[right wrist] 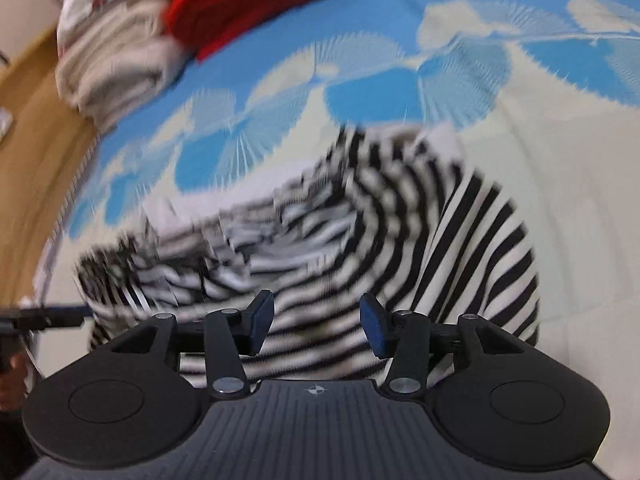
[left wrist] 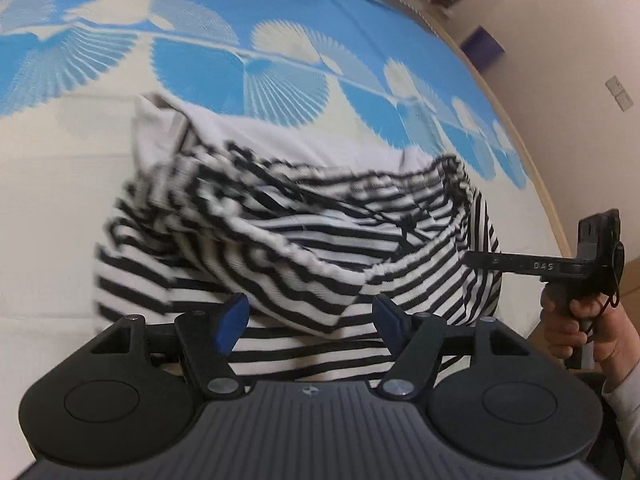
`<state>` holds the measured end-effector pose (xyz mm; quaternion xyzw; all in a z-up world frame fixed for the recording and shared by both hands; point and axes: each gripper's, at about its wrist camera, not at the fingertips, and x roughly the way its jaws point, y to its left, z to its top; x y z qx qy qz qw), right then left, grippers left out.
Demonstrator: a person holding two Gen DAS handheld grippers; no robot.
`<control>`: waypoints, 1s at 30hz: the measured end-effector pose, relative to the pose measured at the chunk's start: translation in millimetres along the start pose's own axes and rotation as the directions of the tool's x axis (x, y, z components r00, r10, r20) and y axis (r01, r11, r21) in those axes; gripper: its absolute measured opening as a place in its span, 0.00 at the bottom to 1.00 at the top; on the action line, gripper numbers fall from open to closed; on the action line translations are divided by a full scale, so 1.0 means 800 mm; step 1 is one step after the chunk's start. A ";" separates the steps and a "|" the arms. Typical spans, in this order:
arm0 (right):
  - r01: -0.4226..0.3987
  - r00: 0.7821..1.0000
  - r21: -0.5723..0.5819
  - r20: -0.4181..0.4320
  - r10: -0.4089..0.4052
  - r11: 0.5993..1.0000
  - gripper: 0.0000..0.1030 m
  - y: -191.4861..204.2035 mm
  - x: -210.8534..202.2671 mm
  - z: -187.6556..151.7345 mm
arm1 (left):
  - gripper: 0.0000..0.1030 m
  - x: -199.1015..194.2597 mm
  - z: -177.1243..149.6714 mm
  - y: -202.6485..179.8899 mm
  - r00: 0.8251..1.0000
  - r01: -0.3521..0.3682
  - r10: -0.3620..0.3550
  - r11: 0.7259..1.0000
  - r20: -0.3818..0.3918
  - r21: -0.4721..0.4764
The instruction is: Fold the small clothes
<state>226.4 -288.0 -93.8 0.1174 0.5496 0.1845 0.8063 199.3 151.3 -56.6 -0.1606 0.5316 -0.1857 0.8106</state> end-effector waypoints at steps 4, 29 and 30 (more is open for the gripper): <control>0.038 0.999 -0.058 -0.023 -0.039 0.998 0.48 0.012 0.017 -0.005 | 0.06 0.029 0.015 -0.005 0.999 -0.037 0.037 0.999 0.023 -0.001; 0.146 0.987 -0.117 0.080 -0.137 0.982 0.39 0.027 0.038 0.043 | 0.75 0.025 0.082 0.038 0.945 -0.232 0.258 0.962 0.203 -0.143; 0.140 0.988 -0.107 0.077 -0.132 0.984 0.22 0.029 0.039 0.043 | 0.75 0.032 0.081 0.033 0.929 -0.284 0.303 0.952 0.213 -0.117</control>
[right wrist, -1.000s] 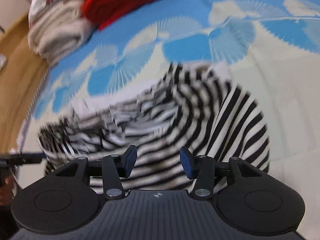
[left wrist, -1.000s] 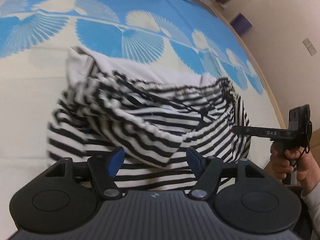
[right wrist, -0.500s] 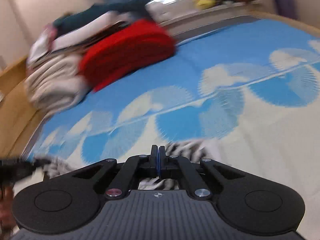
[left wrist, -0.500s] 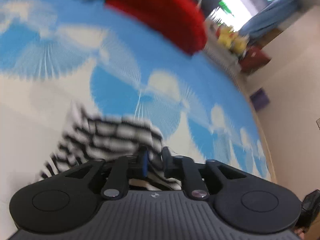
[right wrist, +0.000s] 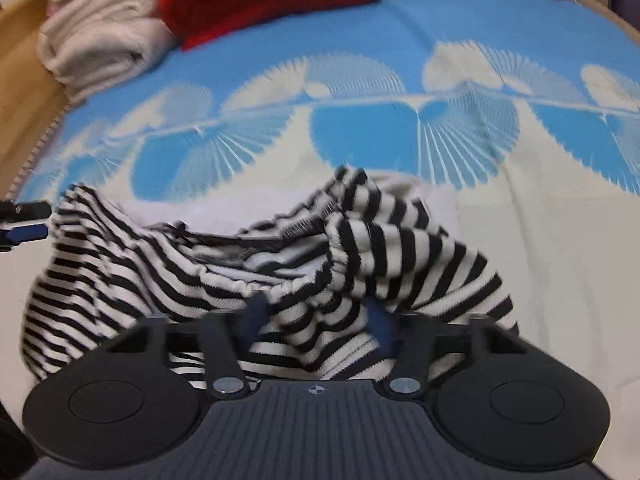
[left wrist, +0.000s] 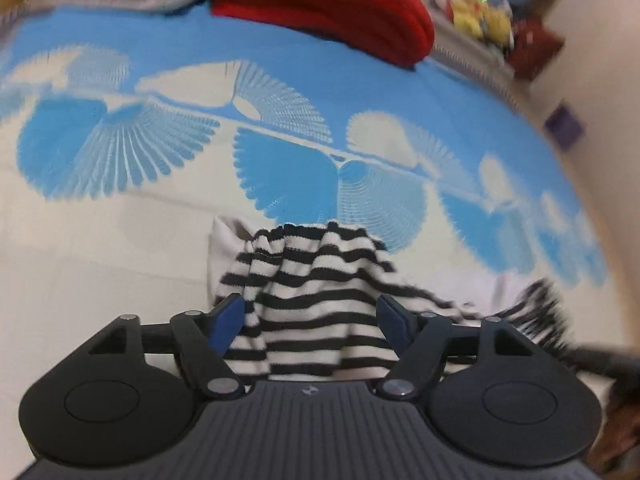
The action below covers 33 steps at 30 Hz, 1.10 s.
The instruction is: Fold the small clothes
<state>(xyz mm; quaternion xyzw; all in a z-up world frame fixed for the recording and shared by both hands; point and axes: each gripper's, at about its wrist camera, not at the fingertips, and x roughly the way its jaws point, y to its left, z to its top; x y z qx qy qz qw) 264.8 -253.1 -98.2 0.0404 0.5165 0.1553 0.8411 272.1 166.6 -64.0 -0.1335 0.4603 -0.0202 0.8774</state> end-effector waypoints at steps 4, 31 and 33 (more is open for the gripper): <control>0.013 0.996 0.031 0.093 -0.016 0.999 0.05 0.000 -0.015 0.015 | 0.64 0.016 0.000 0.000 0.996 -0.086 0.085 0.995 0.035 0.048; 0.089 0.976 0.138 0.186 -0.114 0.986 0.59 -0.054 -0.001 0.052 | 0.67 0.053 0.027 0.035 0.997 -0.042 0.032 0.986 -0.068 -0.161; 0.116 0.982 0.117 0.134 -0.132 0.986 0.57 -0.053 0.017 0.049 | 0.49 0.062 0.023 0.032 0.996 -0.070 0.062 0.989 -0.063 -0.130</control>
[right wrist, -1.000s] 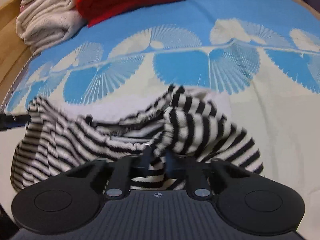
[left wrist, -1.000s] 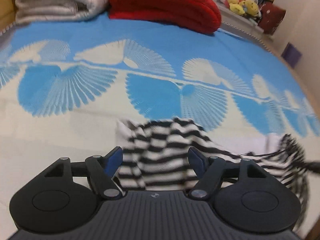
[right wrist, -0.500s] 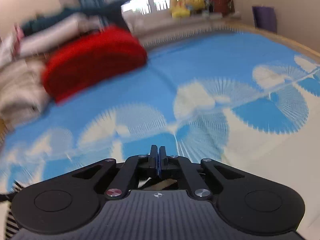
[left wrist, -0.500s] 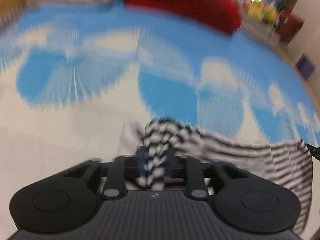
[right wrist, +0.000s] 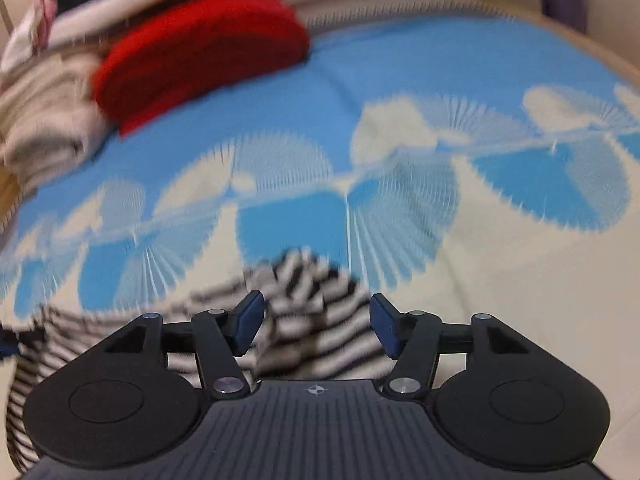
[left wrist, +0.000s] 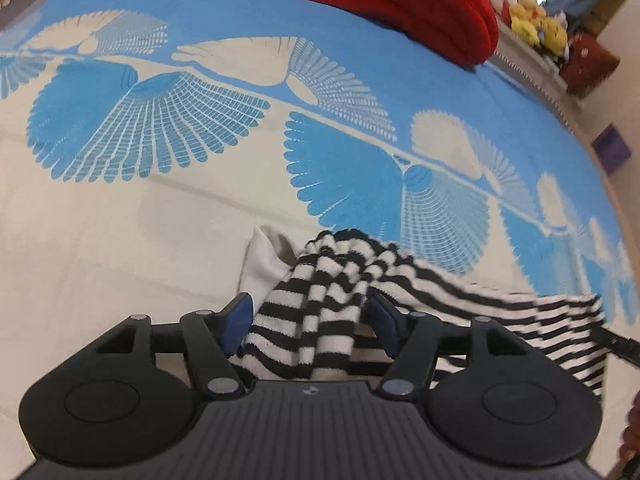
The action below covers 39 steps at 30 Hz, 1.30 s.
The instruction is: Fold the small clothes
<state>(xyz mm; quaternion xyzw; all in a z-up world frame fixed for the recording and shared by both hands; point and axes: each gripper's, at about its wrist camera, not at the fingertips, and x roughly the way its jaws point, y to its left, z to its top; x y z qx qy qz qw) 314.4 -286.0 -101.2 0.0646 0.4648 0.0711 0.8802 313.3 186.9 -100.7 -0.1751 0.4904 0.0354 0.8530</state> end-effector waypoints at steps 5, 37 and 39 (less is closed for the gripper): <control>-0.001 0.997 0.021 0.081 0.000 1.000 0.05 0.012 -0.005 0.005 | 0.09 -0.029 0.006 0.004 0.984 0.058 -0.054 0.998 0.173 -0.023; 0.026 0.988 0.313 -0.155 0.024 0.950 0.45 -0.092 -0.128 -0.119 | 0.52 -0.134 -0.131 0.133 0.981 0.034 -0.106 0.917 -0.160 -0.398; 0.003 0.989 0.318 -0.139 0.043 0.948 0.45 -0.091 -0.129 -0.120 | 0.52 -0.129 -0.129 0.131 0.980 0.029 -0.099 0.927 -0.170 -0.374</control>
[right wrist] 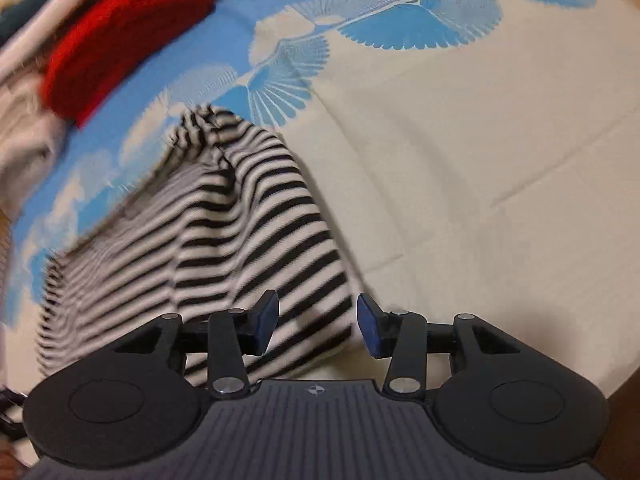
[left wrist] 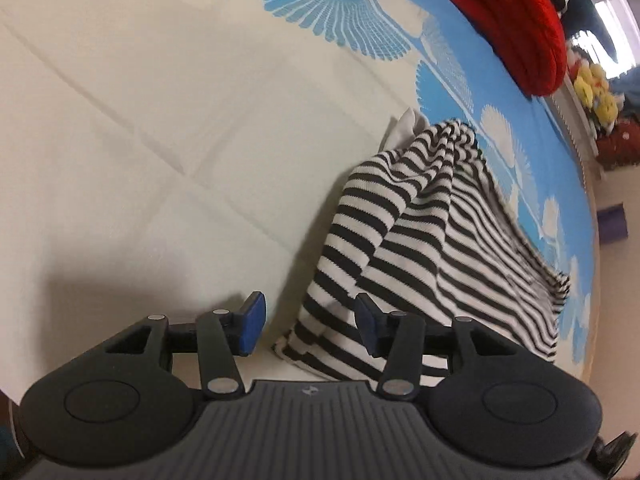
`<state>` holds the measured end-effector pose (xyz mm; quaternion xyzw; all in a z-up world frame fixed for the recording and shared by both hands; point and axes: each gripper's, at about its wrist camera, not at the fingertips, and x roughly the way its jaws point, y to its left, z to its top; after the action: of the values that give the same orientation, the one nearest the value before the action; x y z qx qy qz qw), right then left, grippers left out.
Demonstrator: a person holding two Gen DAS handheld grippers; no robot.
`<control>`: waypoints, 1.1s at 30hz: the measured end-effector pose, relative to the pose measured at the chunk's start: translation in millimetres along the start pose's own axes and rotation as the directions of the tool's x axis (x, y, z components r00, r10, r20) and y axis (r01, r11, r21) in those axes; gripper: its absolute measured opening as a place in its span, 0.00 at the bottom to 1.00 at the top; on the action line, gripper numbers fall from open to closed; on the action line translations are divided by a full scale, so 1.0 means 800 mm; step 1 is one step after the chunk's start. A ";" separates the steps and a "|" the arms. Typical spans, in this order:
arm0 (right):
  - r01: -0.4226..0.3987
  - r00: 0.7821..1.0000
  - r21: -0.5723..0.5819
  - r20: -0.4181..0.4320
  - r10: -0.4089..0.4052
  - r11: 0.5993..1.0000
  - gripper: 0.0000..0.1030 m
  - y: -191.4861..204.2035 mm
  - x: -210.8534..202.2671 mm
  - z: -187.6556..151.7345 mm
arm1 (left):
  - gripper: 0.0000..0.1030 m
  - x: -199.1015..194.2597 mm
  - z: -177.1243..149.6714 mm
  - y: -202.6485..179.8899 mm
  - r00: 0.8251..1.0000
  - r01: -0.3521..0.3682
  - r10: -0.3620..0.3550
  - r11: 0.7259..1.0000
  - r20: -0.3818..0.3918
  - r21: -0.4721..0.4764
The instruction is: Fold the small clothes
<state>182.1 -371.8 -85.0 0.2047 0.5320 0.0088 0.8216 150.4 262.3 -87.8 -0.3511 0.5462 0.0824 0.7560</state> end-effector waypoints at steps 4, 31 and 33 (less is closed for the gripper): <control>0.045 0.999 -0.030 -0.017 -0.046 0.999 0.45 0.002 0.012 -0.004 | 0.52 0.012 0.001 -0.003 0.999 0.001 -0.001 1.000 -0.034 0.026; 0.076 0.997 0.056 -0.018 -0.075 0.996 0.39 -0.015 0.029 -0.005 | 0.65 0.007 0.013 0.016 1.000 -0.006 0.005 1.000 -0.004 -0.020; 0.070 0.997 0.048 -0.035 -0.069 0.996 0.39 -0.010 0.036 -0.006 | 0.57 0.017 0.012 0.011 1.000 -0.020 0.020 1.000 -0.020 -0.001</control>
<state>188.5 -370.8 -114.7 0.2060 0.5526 -0.0293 0.8071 158.3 271.2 -102.4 -0.3467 0.5571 0.0867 0.7496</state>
